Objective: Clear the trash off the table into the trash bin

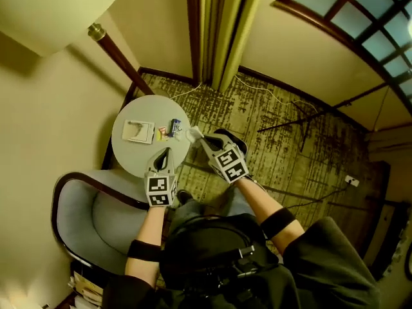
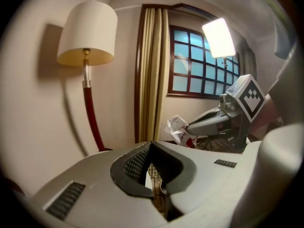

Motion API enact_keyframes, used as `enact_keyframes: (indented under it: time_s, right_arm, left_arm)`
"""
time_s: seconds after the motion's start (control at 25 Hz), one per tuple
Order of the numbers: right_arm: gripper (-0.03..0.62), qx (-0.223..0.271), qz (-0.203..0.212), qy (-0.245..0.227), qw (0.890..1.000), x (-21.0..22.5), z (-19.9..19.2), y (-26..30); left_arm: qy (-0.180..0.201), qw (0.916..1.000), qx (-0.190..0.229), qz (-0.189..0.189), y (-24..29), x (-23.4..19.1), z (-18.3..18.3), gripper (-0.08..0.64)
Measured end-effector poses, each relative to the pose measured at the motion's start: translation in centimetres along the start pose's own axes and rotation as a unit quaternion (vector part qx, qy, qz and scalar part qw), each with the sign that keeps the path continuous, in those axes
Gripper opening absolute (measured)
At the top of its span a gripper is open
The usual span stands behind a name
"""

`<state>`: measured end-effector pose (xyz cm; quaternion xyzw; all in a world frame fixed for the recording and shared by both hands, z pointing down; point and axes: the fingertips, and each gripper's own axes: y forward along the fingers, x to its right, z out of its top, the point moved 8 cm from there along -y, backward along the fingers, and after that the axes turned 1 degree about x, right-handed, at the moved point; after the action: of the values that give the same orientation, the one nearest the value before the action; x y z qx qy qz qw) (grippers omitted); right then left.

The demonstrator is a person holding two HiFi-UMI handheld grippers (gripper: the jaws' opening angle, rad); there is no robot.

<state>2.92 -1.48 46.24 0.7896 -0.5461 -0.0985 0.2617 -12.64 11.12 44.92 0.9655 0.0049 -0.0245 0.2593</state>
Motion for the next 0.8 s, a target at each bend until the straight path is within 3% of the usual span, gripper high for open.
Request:
enact_keyframes:
  time_s: [0.16, 0.36, 0.56, 0.8]
  right_arm:
    - [0.035, 0.001, -0.073, 0.039, 0.997, 4.3, -3.4, -4.6]
    - [0.035, 0.001, -0.145, 0.077, 0.986, 8.5, -7.3, -9.0]
    - [0.035, 0.002, -0.186, 0.105, 0.977, 10.9, -10.0, -11.6]
    - [0.035, -0.023, -0.180, 0.148, 0.972, 12.4, -13.5, -9.4]
  left_arm:
    - [0.042, 0.9963, 0.000, -0.076, 4.2, 5.1, 1.6, 0.000]
    - [0.080, 0.9863, -0.002, -0.144, 8.2, 10.6, 2.6, 0.000]
    - [0.106, 0.9760, -0.014, -0.190, 10.8, 15.0, 2.6, 0.000]
    - [0.112, 0.9717, -0.042, -0.204, 14.7, 16.3, 0.2, 0.000]
